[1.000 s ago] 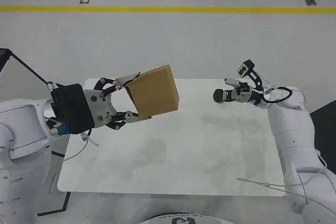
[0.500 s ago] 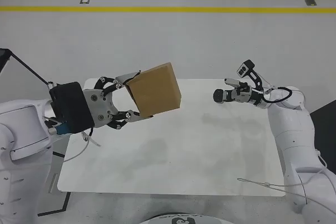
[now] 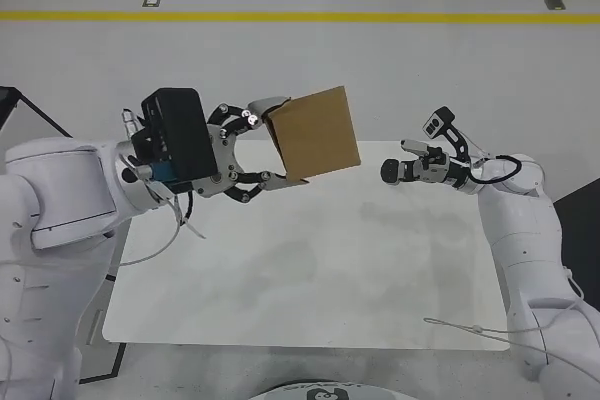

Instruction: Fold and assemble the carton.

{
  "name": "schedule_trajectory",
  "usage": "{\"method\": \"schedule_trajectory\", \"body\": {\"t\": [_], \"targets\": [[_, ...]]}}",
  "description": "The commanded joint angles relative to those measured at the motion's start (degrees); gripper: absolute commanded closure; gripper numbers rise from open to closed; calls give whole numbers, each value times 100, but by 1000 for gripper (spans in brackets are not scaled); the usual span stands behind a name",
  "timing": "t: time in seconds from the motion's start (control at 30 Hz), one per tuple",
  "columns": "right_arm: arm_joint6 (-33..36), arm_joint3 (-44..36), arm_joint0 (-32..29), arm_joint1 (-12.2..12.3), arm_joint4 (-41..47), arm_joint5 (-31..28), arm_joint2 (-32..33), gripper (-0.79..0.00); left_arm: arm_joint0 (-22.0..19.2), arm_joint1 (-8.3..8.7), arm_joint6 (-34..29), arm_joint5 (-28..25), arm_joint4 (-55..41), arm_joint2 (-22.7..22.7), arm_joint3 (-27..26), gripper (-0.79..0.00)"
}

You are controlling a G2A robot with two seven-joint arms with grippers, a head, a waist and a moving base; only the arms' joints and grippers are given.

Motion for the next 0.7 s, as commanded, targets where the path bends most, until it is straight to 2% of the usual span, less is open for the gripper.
{"method": "schedule_trajectory", "body": {"t": [0.0,0.17,0.33,0.43,0.67], "targets": [[0,0,0,0,0,0,0,-785,4,-1,26,-5,0,-2,0,0],[0,0,0,0,0,0,0,-785,156,9,-36,143,89,53,-69,0],[0,0,0,0,0,0,0,-785,112,54,-827,227,574,213,-319,0],[0,0,0,0,0,0,0,-785,88,62,-924,344,555,267,-390,0],[0,0,0,0,0,0,0,-785,173,67,-580,660,-139,180,-317,0]]}}
